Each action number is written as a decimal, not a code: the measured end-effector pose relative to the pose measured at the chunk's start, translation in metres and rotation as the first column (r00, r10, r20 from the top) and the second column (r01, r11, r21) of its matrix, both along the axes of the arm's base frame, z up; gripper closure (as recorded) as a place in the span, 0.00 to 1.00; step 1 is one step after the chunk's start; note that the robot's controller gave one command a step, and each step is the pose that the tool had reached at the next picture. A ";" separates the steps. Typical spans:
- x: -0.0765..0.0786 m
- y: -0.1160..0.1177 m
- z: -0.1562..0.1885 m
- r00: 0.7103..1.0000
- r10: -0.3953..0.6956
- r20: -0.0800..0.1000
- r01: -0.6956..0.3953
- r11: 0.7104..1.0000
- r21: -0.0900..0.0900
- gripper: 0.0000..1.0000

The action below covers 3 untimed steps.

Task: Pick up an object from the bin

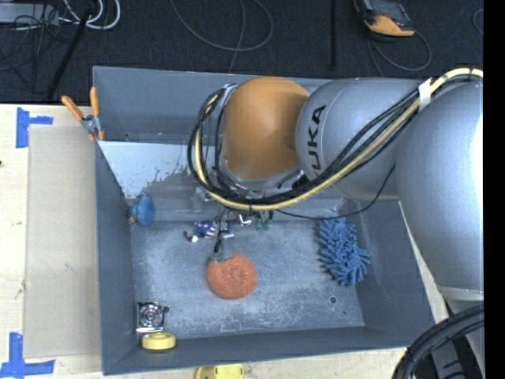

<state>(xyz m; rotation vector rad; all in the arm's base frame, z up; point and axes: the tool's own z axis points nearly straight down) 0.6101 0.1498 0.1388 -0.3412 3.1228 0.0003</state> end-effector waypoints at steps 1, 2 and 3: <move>0.005 -0.019 -0.016 0.999 0.041 -0.001 -0.041 0.999 0.000 0.00; -0.011 -0.030 -0.045 0.984 0.180 0.000 -0.180 0.984 0.000 0.00; -0.005 -0.043 -0.060 0.979 0.201 0.016 -0.201 0.980 0.005 1.00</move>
Offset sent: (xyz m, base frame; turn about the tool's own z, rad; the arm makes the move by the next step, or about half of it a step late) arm -0.0185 -0.0353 -0.0555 -0.2099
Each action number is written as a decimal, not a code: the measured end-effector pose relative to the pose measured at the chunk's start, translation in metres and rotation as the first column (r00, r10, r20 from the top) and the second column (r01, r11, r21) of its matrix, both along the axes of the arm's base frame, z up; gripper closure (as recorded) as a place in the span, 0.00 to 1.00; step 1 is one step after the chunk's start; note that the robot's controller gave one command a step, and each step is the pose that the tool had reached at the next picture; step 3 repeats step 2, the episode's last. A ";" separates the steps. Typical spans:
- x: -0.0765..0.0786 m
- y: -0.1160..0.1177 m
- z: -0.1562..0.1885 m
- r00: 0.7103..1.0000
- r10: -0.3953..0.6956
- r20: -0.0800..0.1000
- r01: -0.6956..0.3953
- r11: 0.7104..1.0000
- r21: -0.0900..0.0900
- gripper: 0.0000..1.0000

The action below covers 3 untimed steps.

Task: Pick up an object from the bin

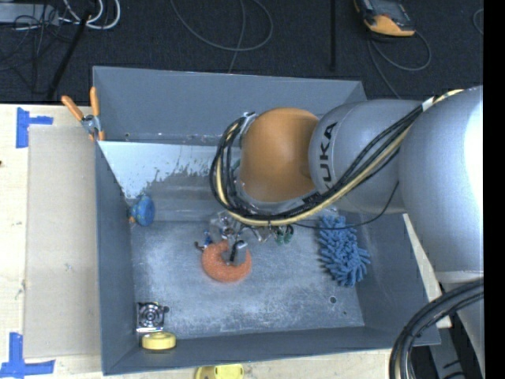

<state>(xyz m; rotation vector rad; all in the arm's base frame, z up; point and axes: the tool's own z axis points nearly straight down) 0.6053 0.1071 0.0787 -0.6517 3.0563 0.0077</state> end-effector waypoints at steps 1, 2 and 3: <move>0.000 0.000 0.000 1.000 -0.001 0.000 0.001 1.000 0.000 1.00; 0.005 -0.053 0.195 1.000 -0.017 -0.015 0.017 1.000 -0.008 1.00; 0.005 -0.053 0.195 1.000 -0.017 -0.015 0.017 1.000 -0.008 1.00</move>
Offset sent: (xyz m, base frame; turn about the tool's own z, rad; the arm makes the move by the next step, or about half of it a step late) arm 0.0059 -0.0611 0.2252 0.0190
